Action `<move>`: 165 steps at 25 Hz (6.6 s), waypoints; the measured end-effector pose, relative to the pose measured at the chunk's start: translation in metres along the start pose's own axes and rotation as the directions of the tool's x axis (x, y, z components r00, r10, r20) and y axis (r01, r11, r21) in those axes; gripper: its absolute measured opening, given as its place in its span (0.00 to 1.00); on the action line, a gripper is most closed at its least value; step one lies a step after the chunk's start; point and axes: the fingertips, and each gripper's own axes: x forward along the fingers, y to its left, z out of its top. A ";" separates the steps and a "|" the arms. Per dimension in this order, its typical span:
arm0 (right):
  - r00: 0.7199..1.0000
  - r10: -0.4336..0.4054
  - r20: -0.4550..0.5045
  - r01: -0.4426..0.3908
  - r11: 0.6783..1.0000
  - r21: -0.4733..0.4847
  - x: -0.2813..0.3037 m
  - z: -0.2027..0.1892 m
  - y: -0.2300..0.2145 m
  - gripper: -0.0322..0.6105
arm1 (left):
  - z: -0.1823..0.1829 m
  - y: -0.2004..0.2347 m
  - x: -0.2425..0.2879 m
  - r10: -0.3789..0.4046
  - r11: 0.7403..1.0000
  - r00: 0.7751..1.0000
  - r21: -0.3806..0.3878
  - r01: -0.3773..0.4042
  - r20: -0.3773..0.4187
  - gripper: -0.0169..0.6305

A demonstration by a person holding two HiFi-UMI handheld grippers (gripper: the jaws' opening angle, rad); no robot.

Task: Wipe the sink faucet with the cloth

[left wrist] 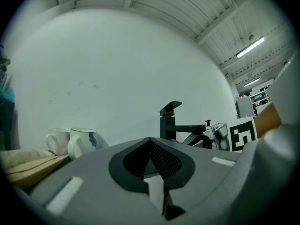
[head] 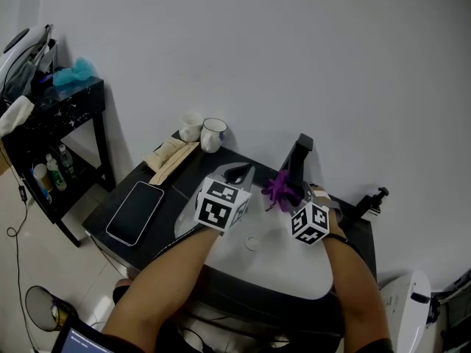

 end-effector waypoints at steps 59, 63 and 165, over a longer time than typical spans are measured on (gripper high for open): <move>0.965 -0.249 -0.079 0.253 0.966 0.057 -0.016 -0.028 -0.085 0.17 | 0.002 0.003 0.000 0.020 1.000 1.000 0.010 -0.021 0.011 0.05; 0.974 -0.213 -0.072 0.218 0.973 0.070 -0.013 -0.029 -0.073 0.18 | 0.002 0.003 -0.001 0.020 1.000 1.000 0.007 -0.020 0.010 0.05; 0.752 -0.593 -0.289 -0.421 -0.769 0.482 0.009 0.050 -0.034 0.14 | 0.084 0.059 -0.074 0.338 0.890 0.879 0.189 -0.415 0.337 0.05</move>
